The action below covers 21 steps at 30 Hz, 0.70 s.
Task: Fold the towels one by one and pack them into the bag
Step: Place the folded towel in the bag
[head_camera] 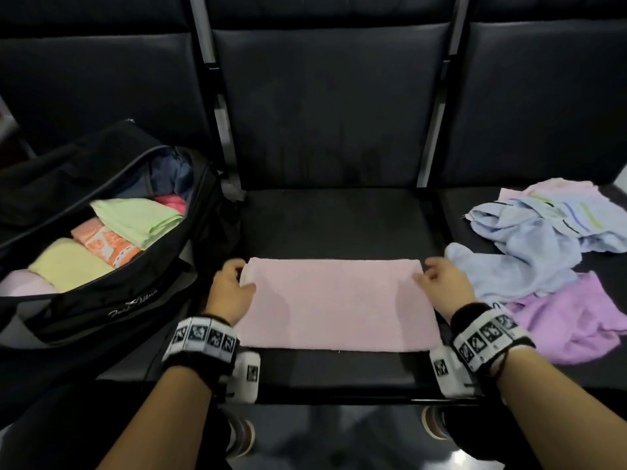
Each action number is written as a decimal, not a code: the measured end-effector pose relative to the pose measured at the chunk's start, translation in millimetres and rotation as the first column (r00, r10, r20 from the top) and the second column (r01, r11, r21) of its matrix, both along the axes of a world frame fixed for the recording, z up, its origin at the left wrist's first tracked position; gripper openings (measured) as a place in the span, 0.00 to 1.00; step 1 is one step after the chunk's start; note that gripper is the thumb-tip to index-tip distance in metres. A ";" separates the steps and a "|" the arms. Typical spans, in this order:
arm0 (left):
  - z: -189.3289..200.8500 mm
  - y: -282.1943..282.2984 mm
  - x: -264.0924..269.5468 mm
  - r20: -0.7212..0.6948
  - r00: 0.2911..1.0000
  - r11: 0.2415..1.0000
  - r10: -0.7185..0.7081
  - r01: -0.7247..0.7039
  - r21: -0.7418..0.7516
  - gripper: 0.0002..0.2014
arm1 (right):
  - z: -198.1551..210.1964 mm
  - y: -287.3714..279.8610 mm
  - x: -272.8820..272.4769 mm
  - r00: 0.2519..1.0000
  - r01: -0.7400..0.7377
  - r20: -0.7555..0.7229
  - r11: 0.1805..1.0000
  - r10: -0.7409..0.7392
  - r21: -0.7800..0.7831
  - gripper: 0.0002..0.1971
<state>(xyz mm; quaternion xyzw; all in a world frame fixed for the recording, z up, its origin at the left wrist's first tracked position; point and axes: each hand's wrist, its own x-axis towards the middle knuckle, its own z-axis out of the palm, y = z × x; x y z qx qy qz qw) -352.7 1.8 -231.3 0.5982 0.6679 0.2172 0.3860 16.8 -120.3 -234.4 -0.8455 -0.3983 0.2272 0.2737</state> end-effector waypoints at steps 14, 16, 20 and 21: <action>-11.0 -43.9 -19.6 -0.208 0.964 0.986 -0.165 0.155 -0.062 0.13 | 15.9 -10.2 -14.7 0.990 -0.019 0.138 1.000 0.016 0.017 0.02; -6.1 -46.9 -18.2 -0.201 0.959 0.979 -0.197 0.181 -0.099 0.13 | 24.9 -13.4 -16.6 0.996 -0.009 0.092 0.999 0.006 0.031 0.05; 3.9 -49.2 -15.1 -0.159 0.970 0.981 -0.186 0.172 -0.094 0.10 | 41.1 -18.1 -26.8 0.997 -0.041 -0.060 0.998 0.044 0.048 0.07; 5.9 -48.8 -13.6 -0.127 0.976 0.983 -0.178 0.169 -0.076 0.10 | 46.4 -17.4 -33.7 0.990 -0.040 -0.132 0.996 0.050 0.077 0.07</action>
